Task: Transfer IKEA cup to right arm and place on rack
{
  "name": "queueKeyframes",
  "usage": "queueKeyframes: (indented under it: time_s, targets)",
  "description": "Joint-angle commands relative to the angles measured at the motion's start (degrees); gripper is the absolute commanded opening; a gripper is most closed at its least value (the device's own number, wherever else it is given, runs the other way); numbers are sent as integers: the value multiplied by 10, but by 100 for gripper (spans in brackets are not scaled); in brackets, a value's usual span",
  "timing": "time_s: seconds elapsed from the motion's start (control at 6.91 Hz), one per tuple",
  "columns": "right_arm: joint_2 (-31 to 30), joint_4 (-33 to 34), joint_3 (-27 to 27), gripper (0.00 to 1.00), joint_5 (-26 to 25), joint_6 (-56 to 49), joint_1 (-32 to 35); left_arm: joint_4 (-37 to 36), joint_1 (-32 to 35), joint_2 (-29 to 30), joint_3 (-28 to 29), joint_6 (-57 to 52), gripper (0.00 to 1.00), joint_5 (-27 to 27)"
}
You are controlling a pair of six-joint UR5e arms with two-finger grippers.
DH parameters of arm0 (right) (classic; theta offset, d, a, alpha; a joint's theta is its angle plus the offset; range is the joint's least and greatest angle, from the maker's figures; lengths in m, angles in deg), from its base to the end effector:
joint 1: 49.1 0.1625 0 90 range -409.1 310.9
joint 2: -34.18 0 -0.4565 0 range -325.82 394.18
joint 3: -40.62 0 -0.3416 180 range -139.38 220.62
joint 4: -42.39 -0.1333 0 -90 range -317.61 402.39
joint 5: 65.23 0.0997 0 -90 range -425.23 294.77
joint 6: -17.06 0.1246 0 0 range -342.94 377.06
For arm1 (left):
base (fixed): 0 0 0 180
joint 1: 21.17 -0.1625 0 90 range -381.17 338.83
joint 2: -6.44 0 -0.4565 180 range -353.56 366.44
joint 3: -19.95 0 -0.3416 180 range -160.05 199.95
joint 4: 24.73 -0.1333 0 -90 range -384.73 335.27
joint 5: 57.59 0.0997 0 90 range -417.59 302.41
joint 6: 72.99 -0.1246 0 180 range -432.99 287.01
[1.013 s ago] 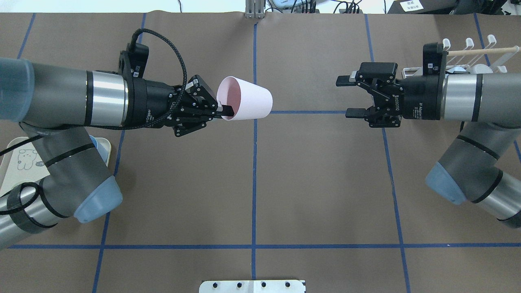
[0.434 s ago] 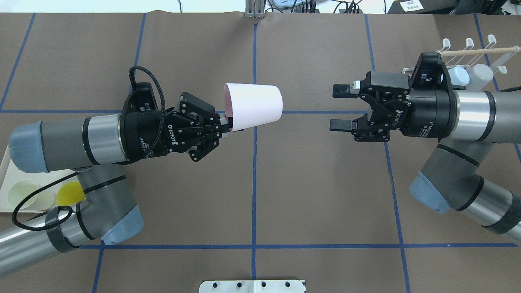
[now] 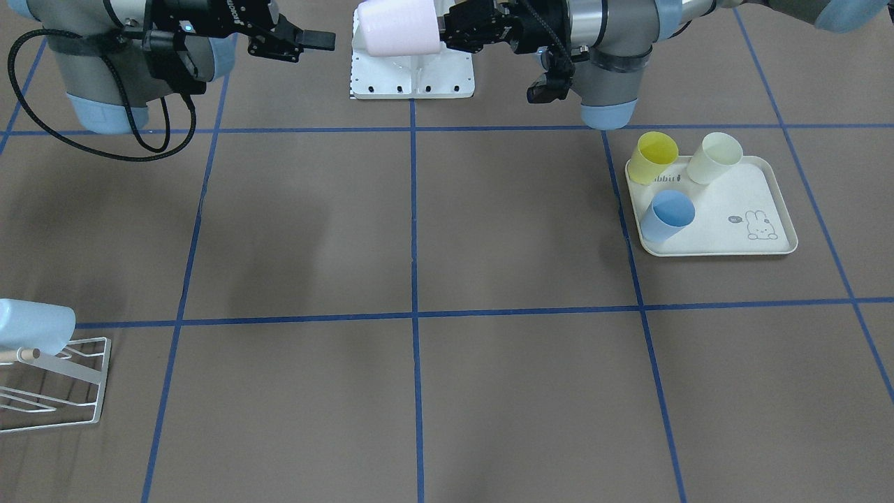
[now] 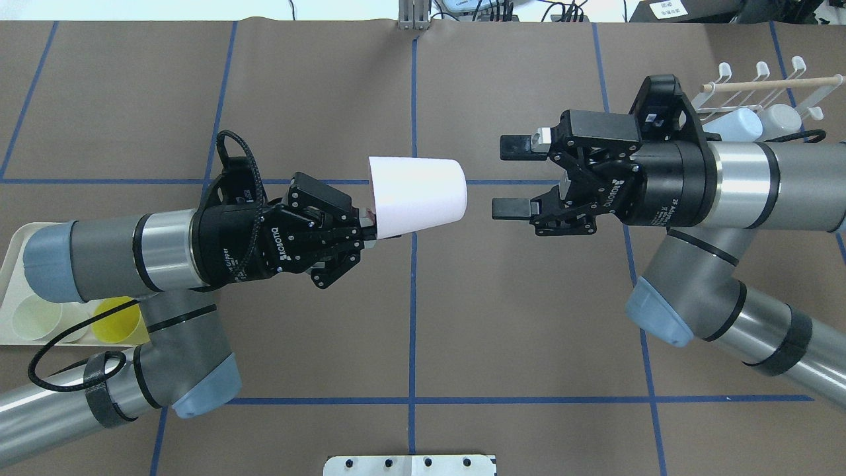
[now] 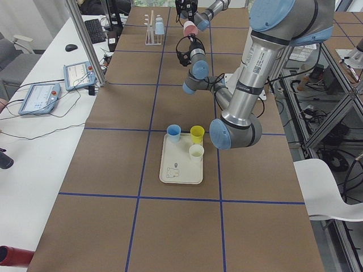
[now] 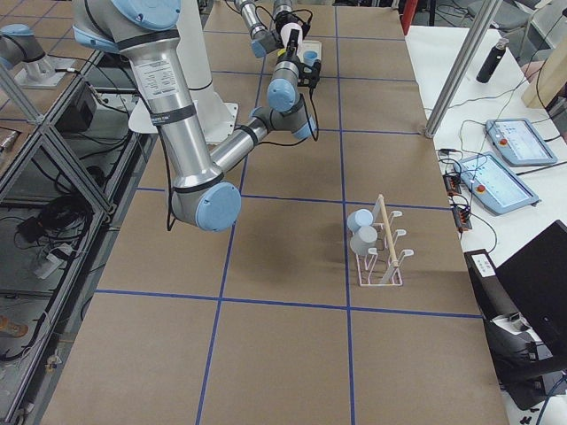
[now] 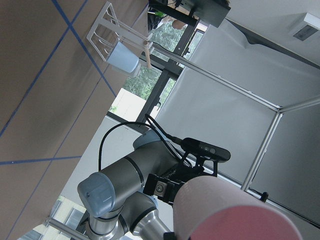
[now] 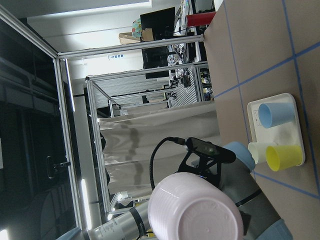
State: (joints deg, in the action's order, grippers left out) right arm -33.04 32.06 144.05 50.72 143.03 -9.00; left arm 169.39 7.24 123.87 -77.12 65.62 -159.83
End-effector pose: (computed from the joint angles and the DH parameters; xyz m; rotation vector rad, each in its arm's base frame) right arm -0.2989 -0.3547 0.2317 -0.1269 -2.2826 0.1459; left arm 0.3867 -0.3307 0.2169 -0.5219 2.3698 -0.3667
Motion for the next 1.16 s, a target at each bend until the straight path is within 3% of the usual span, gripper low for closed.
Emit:
queueKeyframes:
  time_s: [0.0, 0.58, 0.72, 1.01]
  targets:
    - [13, 0, -1, 100, -1, -1, -13, 23, -13, 1, -5, 9, 0, 0]
    - [13, 0, 0, 99, -3, -1, -22, 25, -37, 33, 5, 7, 0, 21]
    - [14, 0, 0, 93, -5, -1, -23, 26, -43, 34, 4, 7, 0, 34]
    - [13, -1, 1, 57, -5, 0, -24, 26, -47, 33, 5, 6, 0, 38]
